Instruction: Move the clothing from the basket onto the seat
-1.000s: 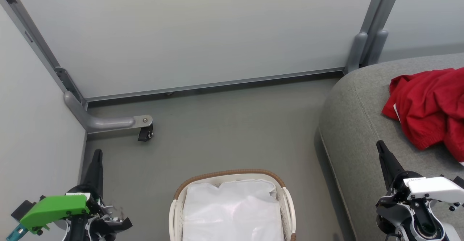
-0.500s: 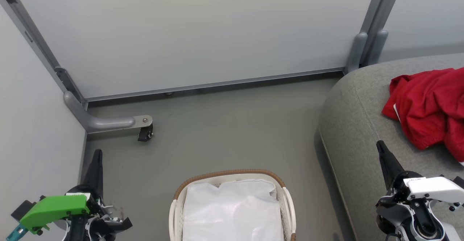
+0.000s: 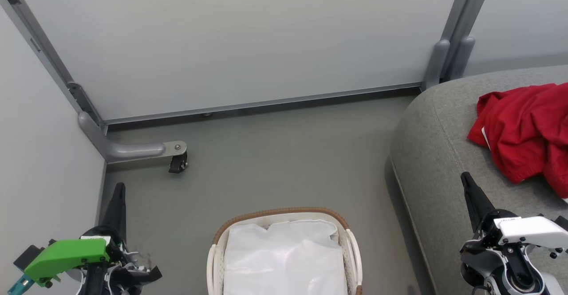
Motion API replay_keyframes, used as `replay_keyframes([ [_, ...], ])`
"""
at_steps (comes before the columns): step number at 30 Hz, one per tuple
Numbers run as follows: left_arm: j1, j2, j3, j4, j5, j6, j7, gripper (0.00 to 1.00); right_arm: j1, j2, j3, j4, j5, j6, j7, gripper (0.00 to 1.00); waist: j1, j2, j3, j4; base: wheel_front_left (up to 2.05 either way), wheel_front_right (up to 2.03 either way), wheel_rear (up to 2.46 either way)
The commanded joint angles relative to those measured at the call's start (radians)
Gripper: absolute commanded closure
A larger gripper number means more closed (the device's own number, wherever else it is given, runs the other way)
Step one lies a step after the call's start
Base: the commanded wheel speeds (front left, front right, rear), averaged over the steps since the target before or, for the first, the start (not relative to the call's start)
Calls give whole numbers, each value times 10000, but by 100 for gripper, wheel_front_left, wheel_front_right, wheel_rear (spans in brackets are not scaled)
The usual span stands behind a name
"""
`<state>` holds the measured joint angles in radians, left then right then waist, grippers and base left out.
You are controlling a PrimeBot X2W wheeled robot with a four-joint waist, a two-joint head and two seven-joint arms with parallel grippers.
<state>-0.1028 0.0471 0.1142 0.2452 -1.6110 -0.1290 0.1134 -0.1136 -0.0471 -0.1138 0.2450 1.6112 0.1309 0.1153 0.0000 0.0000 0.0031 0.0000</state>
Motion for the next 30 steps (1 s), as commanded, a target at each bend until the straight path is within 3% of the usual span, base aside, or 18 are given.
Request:
replay_keyframes([
  [1, -116, 58, 22, -16, -38, -46, 45, 100, 103, -59, -21, -29, 33, -3, 15, 100, 0, 0, 0, 0, 0, 0, 0],
  [30, -116, 58, 21, -17, -37, -47, 46, 100, 103, -60, -20, -29, 34, -2, 14, 100, 0, 0, 0, 0, 0, 0, 0],
])
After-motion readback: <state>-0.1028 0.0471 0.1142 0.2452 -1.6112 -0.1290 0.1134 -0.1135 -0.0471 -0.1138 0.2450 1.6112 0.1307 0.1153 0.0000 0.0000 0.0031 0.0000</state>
